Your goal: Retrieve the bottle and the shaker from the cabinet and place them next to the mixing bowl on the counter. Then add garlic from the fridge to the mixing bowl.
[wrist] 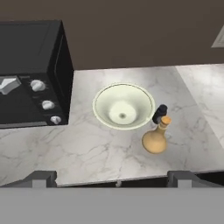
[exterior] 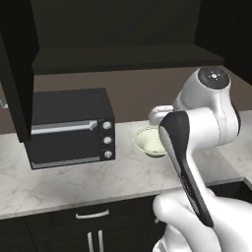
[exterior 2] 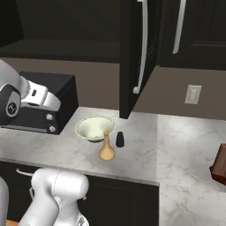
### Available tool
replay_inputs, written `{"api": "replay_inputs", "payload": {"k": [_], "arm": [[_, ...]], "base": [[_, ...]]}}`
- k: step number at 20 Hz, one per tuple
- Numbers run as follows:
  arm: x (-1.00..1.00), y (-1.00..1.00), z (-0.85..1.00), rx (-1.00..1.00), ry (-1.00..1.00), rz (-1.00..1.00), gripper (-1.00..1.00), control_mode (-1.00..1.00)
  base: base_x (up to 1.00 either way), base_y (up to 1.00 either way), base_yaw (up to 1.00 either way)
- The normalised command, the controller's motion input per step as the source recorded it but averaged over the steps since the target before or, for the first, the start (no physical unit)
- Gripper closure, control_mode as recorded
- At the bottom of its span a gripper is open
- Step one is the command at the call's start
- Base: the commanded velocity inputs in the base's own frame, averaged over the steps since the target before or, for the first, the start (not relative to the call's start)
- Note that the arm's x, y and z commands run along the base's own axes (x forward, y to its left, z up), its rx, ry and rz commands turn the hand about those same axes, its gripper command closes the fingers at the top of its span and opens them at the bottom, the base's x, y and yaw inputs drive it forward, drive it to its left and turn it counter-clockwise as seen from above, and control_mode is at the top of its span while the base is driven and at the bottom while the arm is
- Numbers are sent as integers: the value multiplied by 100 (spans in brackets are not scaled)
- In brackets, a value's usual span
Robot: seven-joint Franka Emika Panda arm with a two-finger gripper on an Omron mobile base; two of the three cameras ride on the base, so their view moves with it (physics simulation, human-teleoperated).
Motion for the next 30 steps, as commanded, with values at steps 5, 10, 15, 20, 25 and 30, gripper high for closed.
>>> {"api": "replay_inputs", "payload": {"k": [5, 10, 15, 20, 25, 30], "arm": [[-11, -2, 0, 1, -10, 0, -100, -100], [10, -18, -17, 0, -19, -1, -100, -100], [0, -12, 2, 1, -9, 0, -100, -100], [0, 0, 0, 0, 0, 0, -100, -100], [0, 0, 0, 0, 0, 0, -100, -100], [0, 0, 0, 0, 0, 0, -100, 100]], "base": [[0, 0, 0], [0, 0, 0], [0, 0, 0], [0, 0, 0], [0, 0, 0], [-3, 0, 0]]}}
